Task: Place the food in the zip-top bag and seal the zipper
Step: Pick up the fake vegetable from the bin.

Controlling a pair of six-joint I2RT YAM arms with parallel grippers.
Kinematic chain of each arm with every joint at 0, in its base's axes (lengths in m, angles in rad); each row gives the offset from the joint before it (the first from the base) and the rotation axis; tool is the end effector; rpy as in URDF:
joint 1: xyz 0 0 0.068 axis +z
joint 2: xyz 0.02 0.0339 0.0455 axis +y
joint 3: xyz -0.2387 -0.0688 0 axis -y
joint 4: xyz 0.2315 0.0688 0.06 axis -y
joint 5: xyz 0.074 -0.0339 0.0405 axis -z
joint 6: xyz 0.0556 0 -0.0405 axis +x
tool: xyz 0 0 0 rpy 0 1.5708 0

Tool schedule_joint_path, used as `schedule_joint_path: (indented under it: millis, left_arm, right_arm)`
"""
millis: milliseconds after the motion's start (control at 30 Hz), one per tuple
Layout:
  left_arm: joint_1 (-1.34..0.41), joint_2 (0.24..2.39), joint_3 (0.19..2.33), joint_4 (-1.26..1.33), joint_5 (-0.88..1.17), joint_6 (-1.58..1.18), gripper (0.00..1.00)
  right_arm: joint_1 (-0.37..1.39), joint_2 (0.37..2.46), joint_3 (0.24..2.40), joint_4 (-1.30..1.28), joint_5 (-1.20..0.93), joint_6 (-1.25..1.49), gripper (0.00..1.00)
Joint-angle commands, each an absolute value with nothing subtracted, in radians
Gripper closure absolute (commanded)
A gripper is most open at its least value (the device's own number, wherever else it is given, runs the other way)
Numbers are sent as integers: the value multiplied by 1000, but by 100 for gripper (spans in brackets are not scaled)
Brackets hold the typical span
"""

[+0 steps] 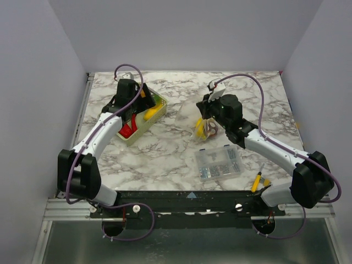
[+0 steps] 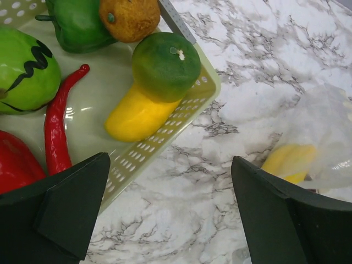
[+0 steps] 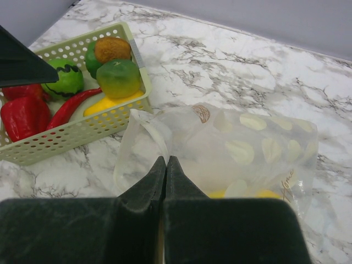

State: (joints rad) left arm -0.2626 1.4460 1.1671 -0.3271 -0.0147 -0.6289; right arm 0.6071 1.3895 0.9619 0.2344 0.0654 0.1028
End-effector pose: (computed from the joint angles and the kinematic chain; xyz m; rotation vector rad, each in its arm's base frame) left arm 0.3246 -0.0864 0.2705 -0.4125 2.1803 -0.4863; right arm 0.2810 0.1907 0.2820 -0.3989 1.7410 0.4561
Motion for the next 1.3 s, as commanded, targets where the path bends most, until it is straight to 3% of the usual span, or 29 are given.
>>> schedule_joint_path:
  millis: [0, 100, 533, 867, 1000, 1267]
  left_arm:
    - [-243, 1536, 1231, -269, -2, -661, 6]
    - [-231, 1614, 1274, -246, 31, -670, 2]
    - [-223, 1809, 1383, -220, 29, -670, 2]
    - [-219, 1889, 1437, -240, 54, -669, 10]
    - [-217, 1891, 1431, -241, 72, -664, 24]
    - [-212, 1781, 1363, -242, 58, -595, 64]
  right_arm:
    - [603, 1381, 961, 247, 89, 94, 99]
    - [603, 1385, 961, 248, 85, 94, 99]
    - [604, 1400, 965, 245, 87, 93, 99]
    - [603, 1427, 976, 238, 89, 88, 99]
    - [603, 1428, 976, 238, 89, 88, 99]
    - [604, 1433, 981, 233, 90, 85, 99]
